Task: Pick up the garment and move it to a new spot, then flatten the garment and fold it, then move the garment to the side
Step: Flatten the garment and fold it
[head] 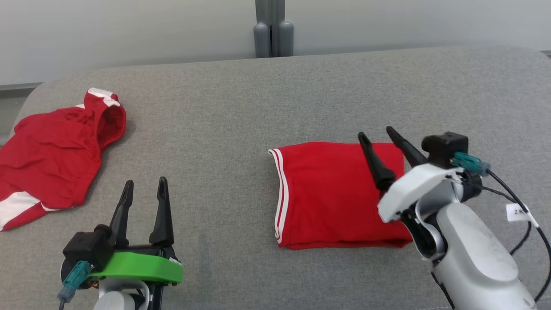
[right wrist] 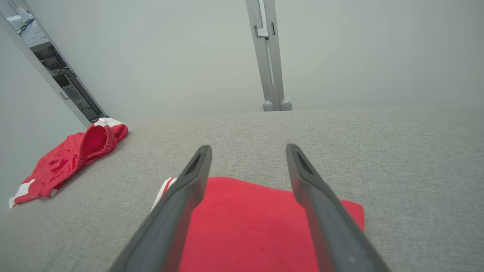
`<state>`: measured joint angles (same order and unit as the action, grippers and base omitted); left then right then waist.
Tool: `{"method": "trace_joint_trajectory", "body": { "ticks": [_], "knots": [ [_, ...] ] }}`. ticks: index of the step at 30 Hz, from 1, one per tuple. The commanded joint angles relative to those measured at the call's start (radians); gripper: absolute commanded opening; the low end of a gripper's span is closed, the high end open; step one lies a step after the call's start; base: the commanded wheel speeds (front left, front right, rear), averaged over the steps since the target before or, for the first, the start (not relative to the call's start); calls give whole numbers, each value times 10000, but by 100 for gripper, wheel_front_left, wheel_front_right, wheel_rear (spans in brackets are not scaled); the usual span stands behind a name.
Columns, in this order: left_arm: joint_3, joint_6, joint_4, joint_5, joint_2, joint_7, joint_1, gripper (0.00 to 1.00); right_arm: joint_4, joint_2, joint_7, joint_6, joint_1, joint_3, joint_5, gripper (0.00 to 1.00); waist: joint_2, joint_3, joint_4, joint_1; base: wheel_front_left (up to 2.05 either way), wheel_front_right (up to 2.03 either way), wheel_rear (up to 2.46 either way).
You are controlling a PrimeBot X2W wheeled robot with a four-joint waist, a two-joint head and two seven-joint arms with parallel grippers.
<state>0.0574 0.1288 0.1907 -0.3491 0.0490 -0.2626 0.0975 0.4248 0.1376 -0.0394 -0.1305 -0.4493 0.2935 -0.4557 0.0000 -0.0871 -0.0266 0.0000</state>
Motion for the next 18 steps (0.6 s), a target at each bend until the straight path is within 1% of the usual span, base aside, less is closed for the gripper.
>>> {"method": "trace_joint_trajectory", "body": {
  "ticks": [1, 4, 8, 10, 13, 18],
  "knots": [
    [-66, 22, -23, 156, 29, -28, -183, 100, -401, 130, -231, -5, 507, -293, 339, 100, 0, 182, 167, 0, 0, 0, 0],
    [-102, 22, -44, 180, 28, -30, -307, 100, -1294, 398, -815, -4, 1261, -780, 769, 100, 0, 338, 330, 0, 0, 0, 0],
    [-7, 22, -103, 337, 26, -30, -403, 100, -1747, 541, -1310, -4, 2091, -1605, 992, 100, 0, 534, 515, 0, 0, 0, 0],
    [-8, 22, -112, 396, 32, -28, -512, 100, -1766, 701, -1612, -5, 2345, -1890, 1317, 100, 0, 642, 599, 0, 0, 0, 0],
    [16, 22, -88, 425, 32, -28, -593, 100, -1522, 771, -1822, -5, 2586, -2074, 1431, 100, 0, 766, 683, 0, 0, 0, 0],
    [105, 22, 2, 670, 32, -28, -716, 100, -1057, 804, -1955, -4, 2714, -1955, 945, 100, 0, 944, 728, 0, 0, 0, 0]
  ]
}}
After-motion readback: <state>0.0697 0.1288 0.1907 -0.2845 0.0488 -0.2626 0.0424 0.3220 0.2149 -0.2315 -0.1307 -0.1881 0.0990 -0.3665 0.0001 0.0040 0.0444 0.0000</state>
